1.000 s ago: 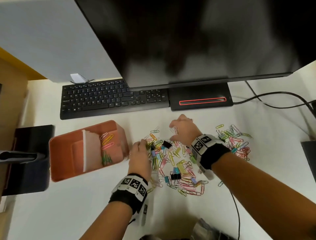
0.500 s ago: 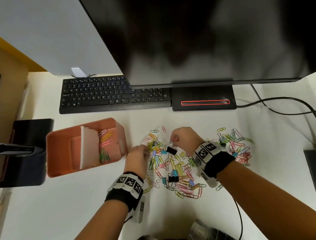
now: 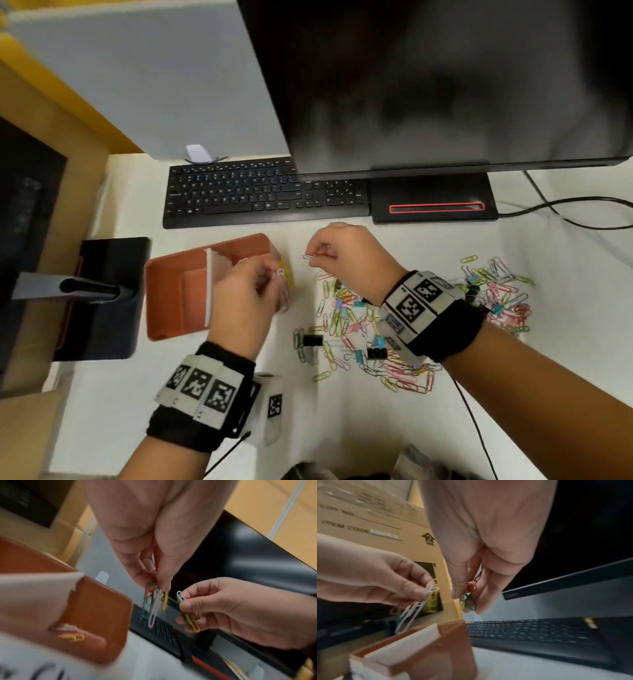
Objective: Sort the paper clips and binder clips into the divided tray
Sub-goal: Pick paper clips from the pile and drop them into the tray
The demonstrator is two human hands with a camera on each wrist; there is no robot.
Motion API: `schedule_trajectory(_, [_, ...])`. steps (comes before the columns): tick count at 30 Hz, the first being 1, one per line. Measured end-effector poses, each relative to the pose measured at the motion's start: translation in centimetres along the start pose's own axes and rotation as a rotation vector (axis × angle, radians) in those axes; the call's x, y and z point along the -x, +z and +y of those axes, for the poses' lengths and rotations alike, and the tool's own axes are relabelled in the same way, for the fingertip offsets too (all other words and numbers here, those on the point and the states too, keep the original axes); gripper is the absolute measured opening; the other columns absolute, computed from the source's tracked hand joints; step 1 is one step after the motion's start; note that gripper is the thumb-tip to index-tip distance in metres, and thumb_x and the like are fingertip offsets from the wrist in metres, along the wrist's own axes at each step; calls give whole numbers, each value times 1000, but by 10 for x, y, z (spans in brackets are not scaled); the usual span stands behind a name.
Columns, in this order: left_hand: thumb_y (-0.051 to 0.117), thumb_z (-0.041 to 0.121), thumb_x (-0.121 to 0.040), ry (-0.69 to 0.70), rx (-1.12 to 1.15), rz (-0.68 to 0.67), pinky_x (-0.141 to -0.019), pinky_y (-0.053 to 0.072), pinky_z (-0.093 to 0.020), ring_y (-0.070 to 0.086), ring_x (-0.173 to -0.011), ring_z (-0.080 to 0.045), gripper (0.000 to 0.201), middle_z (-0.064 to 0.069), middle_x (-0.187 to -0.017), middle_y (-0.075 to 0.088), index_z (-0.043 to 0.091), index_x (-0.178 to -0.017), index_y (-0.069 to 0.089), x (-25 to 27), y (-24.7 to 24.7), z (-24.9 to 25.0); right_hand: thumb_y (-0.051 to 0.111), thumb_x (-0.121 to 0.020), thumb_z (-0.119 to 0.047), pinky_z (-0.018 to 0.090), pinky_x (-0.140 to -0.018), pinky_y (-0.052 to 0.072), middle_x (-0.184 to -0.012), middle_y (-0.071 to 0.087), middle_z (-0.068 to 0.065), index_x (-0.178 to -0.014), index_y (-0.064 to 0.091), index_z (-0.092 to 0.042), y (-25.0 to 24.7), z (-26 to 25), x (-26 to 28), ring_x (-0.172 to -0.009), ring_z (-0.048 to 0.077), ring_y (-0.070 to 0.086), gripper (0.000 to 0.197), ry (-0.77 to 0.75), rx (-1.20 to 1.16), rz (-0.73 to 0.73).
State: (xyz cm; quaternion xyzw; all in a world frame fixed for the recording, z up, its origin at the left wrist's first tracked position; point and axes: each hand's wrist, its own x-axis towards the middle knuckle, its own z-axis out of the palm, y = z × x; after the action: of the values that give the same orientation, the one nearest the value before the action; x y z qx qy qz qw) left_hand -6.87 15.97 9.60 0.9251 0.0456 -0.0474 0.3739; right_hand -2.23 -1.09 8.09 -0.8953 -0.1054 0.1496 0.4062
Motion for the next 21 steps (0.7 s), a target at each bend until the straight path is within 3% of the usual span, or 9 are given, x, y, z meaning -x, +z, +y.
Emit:
schedule_trajectory(2, [67,13,-81,-47,16,74,-64,42,-5,59,-67,4,13,15,-72,62,24,-81,60,-8,-23,-7,67,-83,-15,24,-80,47,-91,59,0,-95,68,-14,18,-25,-10,-81,13,57,12,-31,-18,-20])
schedule_trajectory(4, [69,16,-80,-96,40,134,-71,48,-16,65,-72,-7,10,8,-75,67,23,-81,62,-17,-38,-20,66,-84,-17,27,-83,49,-96,61,2,-98,67,-14,37,-44,-19,-86,14,59,14,-35,-26,-49])
schedule_trajectory(7, [70,15,-79,-160,77,128,-85,53,-33,67,-82,-13,17,0,-88,70,15,-96,66,-23,-44,-36,65,-84,-18,33,-86,52,-100,65,5,-105,65,-14,54,-57,-25,-89,17,61,22,-33,-68,-71])
schedule_trajectory(9, [71,17,-79,-145,50,84,-89,49,-27,63,-92,-10,28,1,-102,69,13,-106,65,-19,-40,-40,63,-86,-20,27,-82,51,-101,65,2,-109,63,-17,52,-50,-23,-86,14,60,23,0,-106,-52])
schedule_trajectory(11, [72,21,-78,-74,8,54,-83,46,-20,60,-93,-6,32,5,-106,66,17,-109,63,-10,-33,-39,61,-88,-22,21,-78,49,-101,61,-3,-109,62,-19,42,-28,-19,-83,9,57,21,47,-68,-12])
schedule_trajectory(15, [70,24,-79,80,11,-70,-72,49,-9,59,-83,1,33,9,-99,61,23,-110,61,15,-3,-27,60,-88,-26,30,-88,49,-107,55,-4,-112,59,-24,16,37,-9,-93,11,56,24,185,90,48])
schedule_trajectory(19, [66,29,-82,80,40,-282,-89,45,-16,53,-100,-3,43,8,-116,56,23,-123,52,32,49,-22,59,-88,-22,32,-98,42,-120,53,2,-119,57,-24,3,85,-8,-110,18,52,31,258,200,-26])
schedule_trajectory(21, [64,24,-84,98,0,-340,-93,35,-12,48,-109,-5,45,4,-125,52,21,-126,49,34,73,-21,58,-88,-21,31,-99,39,-122,52,2,-120,57,-23,3,97,-10,-114,20,49,32,256,239,-76])
